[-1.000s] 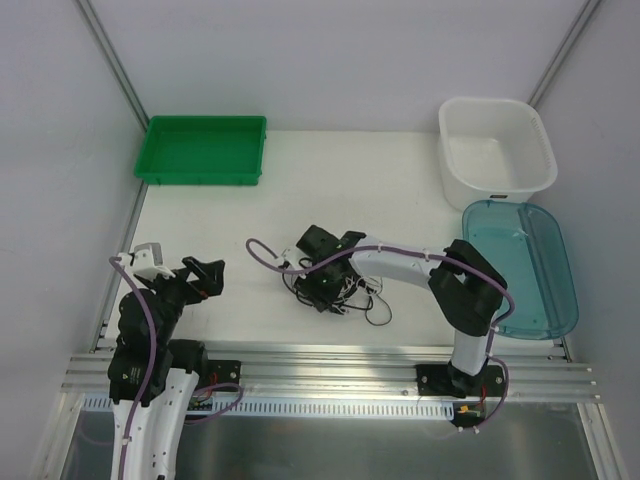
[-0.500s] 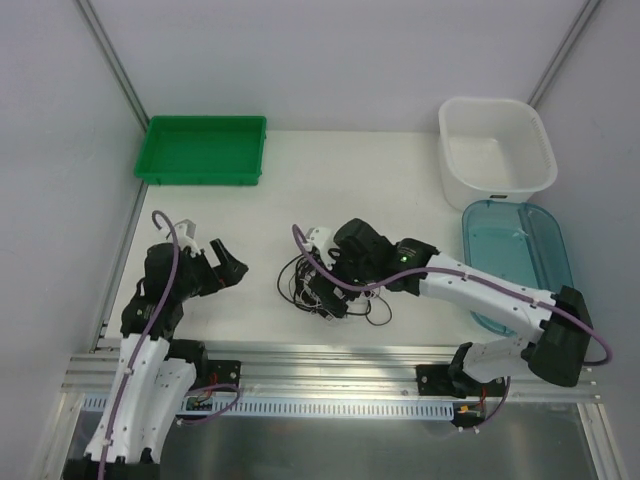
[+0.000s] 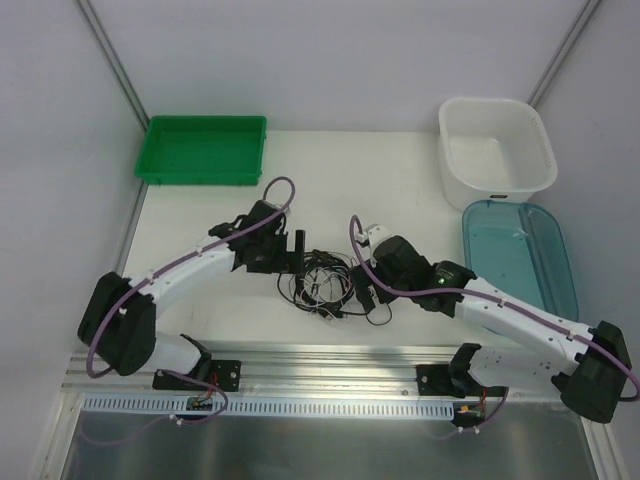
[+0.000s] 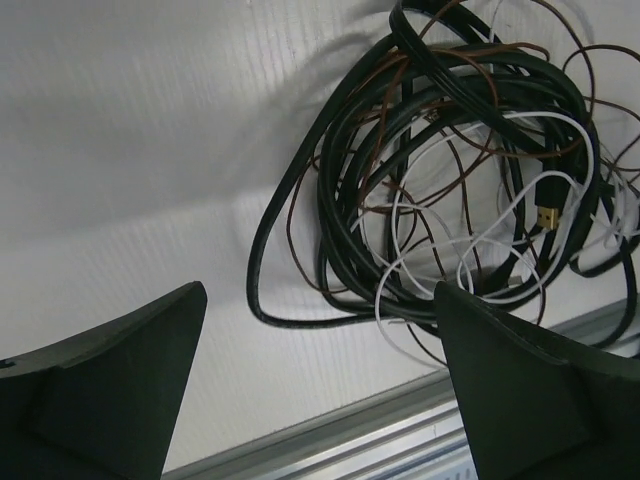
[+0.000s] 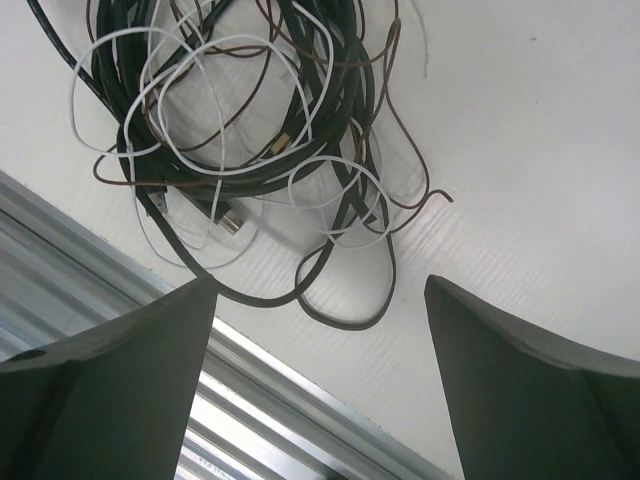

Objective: Untangle the cables

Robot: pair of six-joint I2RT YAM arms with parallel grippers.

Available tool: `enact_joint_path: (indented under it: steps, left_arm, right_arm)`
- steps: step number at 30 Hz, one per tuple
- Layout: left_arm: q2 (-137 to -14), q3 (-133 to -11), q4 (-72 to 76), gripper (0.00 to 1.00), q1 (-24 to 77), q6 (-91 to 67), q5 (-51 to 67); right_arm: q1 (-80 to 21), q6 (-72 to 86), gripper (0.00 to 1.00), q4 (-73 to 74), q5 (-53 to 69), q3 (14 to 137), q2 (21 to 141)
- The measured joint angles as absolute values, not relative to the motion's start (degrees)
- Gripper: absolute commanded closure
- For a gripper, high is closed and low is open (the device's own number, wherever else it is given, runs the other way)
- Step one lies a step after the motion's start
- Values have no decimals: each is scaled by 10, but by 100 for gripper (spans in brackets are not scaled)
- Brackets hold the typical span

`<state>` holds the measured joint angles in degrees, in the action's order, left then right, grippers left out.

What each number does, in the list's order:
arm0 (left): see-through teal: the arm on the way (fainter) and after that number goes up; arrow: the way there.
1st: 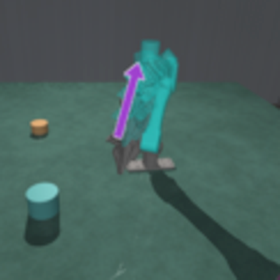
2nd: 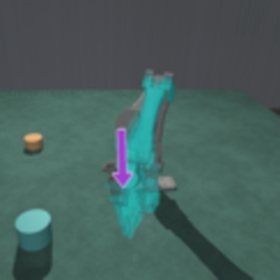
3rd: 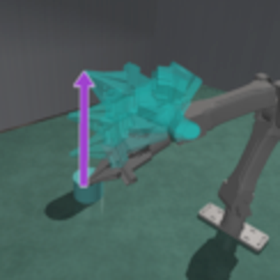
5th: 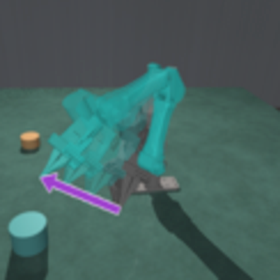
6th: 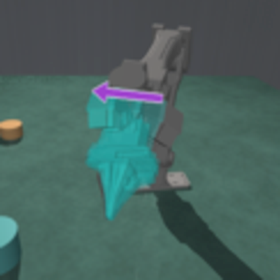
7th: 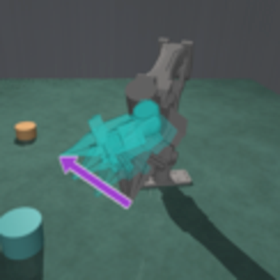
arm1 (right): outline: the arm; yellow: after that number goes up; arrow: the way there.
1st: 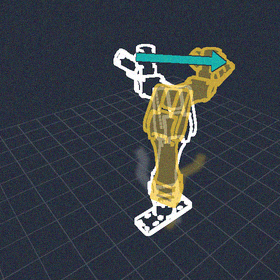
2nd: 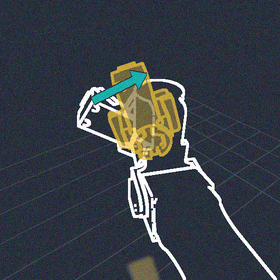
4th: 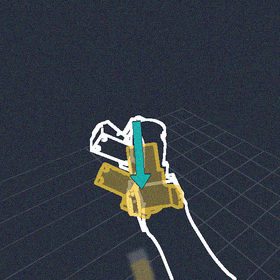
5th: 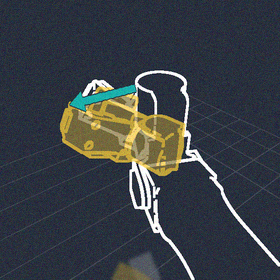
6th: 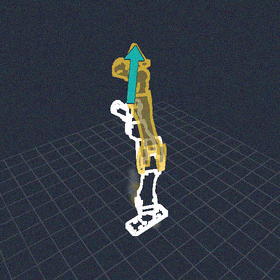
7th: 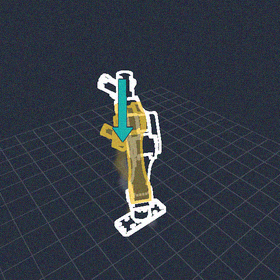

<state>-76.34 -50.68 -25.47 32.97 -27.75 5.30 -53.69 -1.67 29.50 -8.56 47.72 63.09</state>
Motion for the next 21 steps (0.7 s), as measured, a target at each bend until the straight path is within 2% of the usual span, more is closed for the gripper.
enact_joint_path:
  steps: [4,7,8,10,11,12,14,15,17,21]
  left_arm:
    - [-860,-546,-238,3,371,-278,16]
    - [-914,-564,-224,11,390,-283,-9]
    - [-925,-564,-219,18,394,-287,-14]
    - [-942,-564,-214,25,398,-298,-25]
    - [-946,-562,-210,31,399,-302,-31]
    - [-948,-559,-204,43,402,-308,-37]
    - [-948,-549,-191,61,408,-317,-47]
    - [-948,-541,-182,80,415,-324,-51]
    - [-940,-523,-163,98,430,-335,-66]
    - [-895,-475,-142,100,452,-354,-86]
  right_arm:
    - [-536,10,11,272,-95,443,588]
    - [-536,30,11,246,-98,410,568]
    - [-536,37,11,241,-98,402,566]
    - [-536,46,11,231,-98,393,567]
    - [-536,50,11,227,-98,391,567]
    - [-536,53,11,223,-99,391,568]
    - [-536,57,12,212,-102,391,571]
    - [-536,59,12,206,-103,391,574]
    - [-536,63,13,192,-103,391,585]
    - [-536,69,16,168,-101,391,623]
